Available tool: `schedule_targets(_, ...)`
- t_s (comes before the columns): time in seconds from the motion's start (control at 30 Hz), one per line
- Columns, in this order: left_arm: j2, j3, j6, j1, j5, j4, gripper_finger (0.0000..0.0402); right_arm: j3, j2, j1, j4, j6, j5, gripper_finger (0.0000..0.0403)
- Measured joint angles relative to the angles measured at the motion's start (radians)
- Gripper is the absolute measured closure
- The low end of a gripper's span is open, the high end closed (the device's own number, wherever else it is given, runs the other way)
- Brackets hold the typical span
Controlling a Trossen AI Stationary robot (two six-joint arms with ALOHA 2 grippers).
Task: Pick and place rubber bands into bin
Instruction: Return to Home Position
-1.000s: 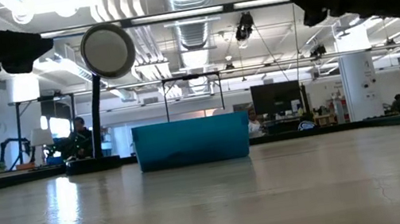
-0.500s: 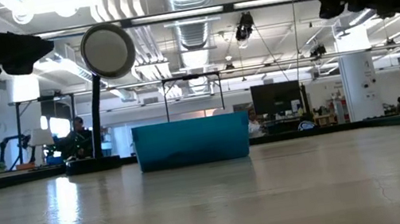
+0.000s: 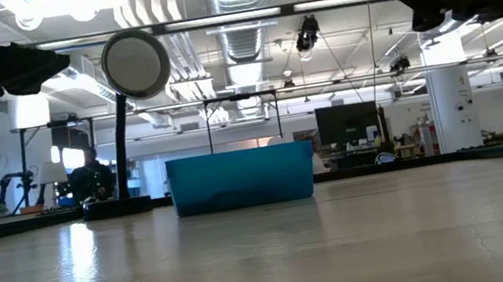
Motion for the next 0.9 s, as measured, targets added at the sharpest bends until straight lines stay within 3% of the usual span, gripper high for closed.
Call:
schedule_targets(0.77, 0.0, 0.0, -0.005, 0.0, 0.0, 0.003, 0.0235, 0.0, -0.459, 0.0, -0.522, 0.038, 0.038, 0.031)
schedule_targets(0.9, 0.0, 0.0, -0.005, 0.0, 0.0, 0.003, 0.0235, 0.0, -0.516, 0.005, -0.576, 0.037, 0.104, 0.0314)
